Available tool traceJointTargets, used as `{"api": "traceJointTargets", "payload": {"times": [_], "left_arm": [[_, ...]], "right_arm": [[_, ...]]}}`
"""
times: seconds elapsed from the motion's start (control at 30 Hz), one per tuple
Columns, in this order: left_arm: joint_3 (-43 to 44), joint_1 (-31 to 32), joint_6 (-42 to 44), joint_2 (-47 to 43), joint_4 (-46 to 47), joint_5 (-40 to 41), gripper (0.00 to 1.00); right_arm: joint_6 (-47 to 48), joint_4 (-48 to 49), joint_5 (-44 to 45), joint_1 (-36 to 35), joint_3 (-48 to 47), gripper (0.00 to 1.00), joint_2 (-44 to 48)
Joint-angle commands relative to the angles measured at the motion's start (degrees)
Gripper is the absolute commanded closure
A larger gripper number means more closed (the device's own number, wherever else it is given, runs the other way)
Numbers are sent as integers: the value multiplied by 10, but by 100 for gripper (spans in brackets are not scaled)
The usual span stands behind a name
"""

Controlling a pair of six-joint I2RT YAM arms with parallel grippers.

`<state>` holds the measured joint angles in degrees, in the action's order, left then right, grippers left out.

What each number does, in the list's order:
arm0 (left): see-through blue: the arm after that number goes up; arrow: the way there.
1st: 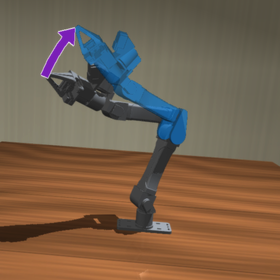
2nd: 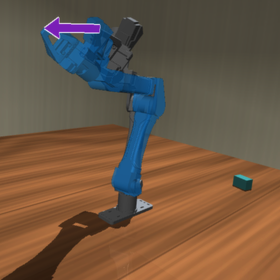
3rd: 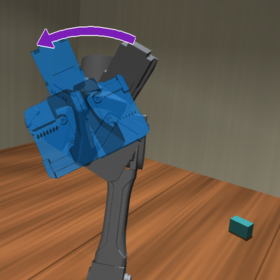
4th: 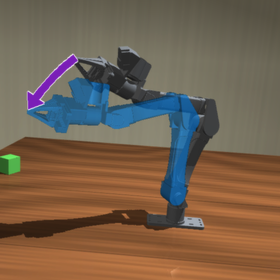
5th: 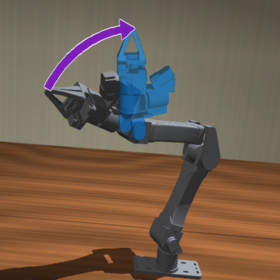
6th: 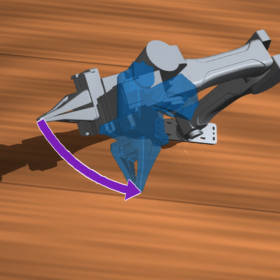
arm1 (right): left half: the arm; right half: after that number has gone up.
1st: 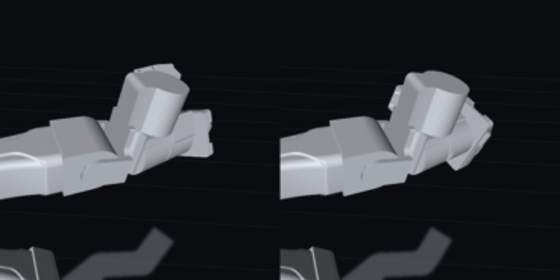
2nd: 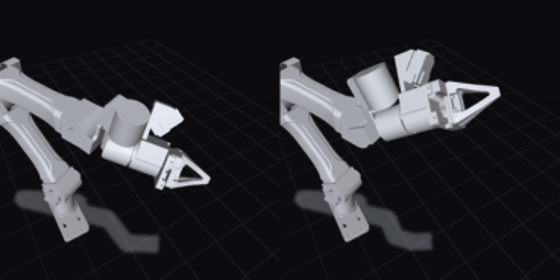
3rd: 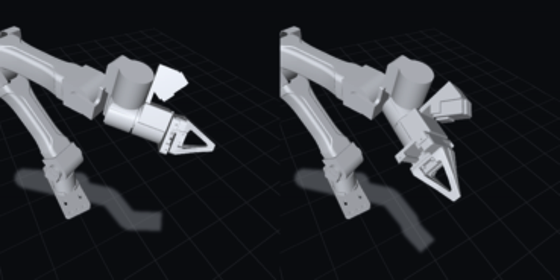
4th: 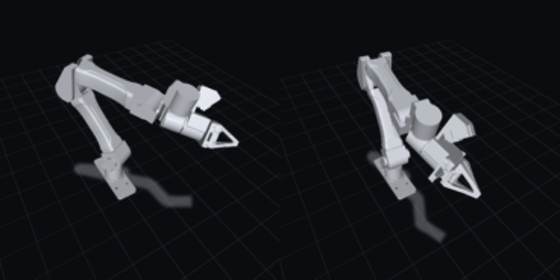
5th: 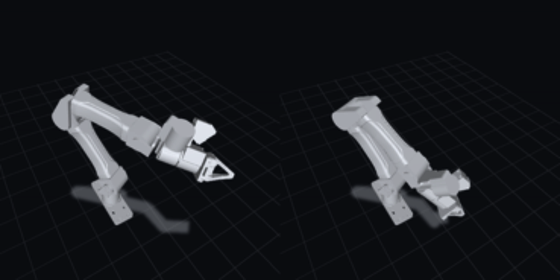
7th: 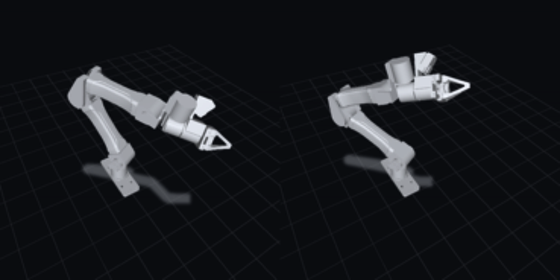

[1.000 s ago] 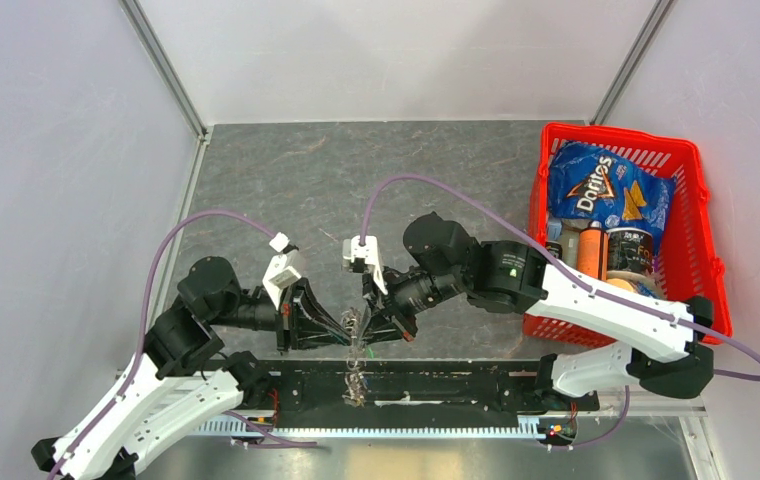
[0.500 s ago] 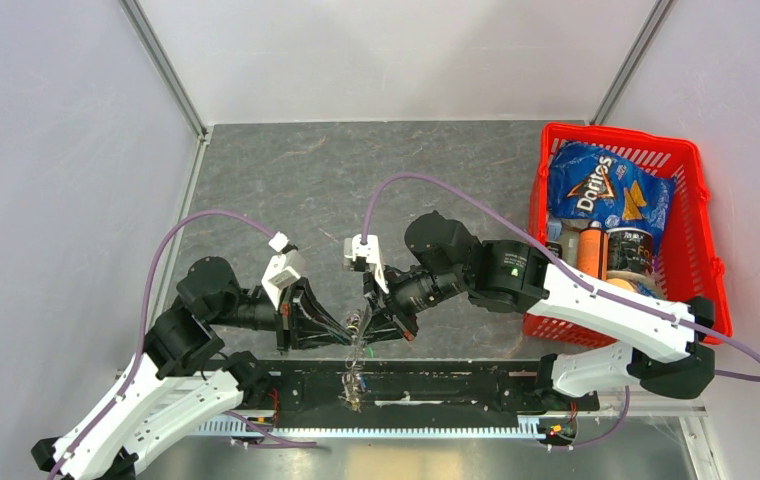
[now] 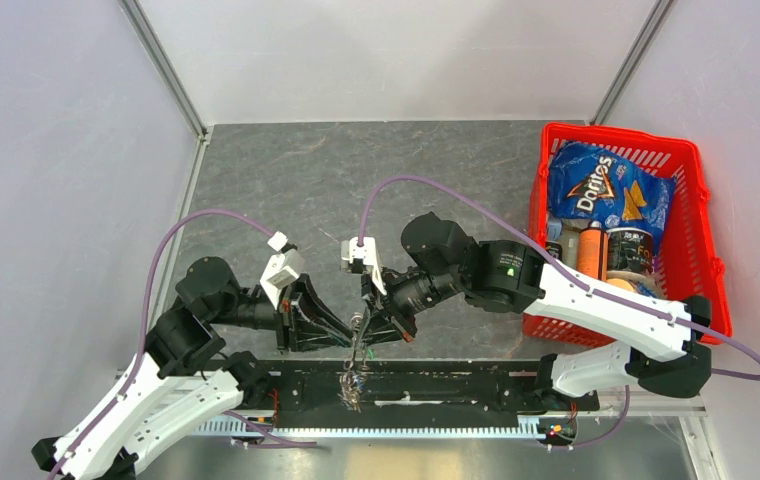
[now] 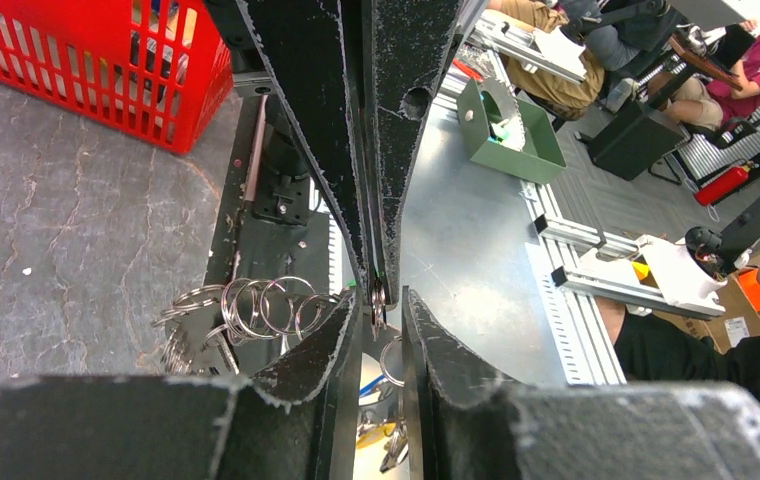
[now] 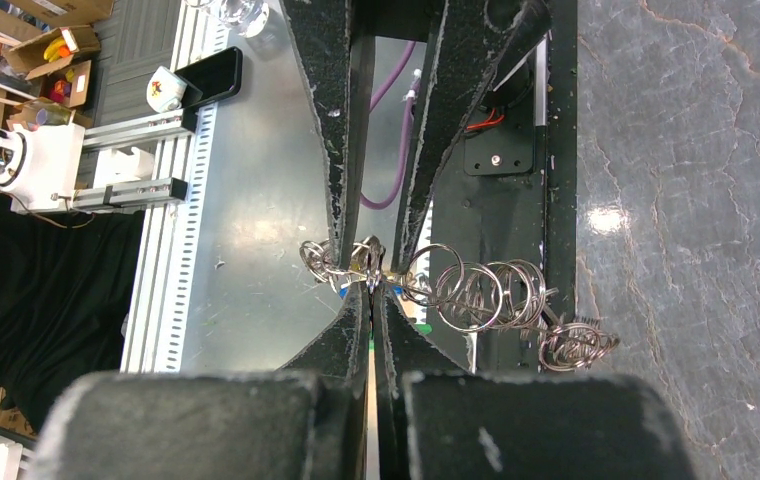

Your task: Put the keys on the keyring

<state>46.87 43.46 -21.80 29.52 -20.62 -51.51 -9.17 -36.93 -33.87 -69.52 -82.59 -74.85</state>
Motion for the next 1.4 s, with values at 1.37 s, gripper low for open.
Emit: {"api": "traceJointTargets", "payload": {"times": [1.37], "left_arm": [[-13,0,-16,8,24,-22,83]], "right_arm": [[9,34,-8,1,-32,100,7]]}}
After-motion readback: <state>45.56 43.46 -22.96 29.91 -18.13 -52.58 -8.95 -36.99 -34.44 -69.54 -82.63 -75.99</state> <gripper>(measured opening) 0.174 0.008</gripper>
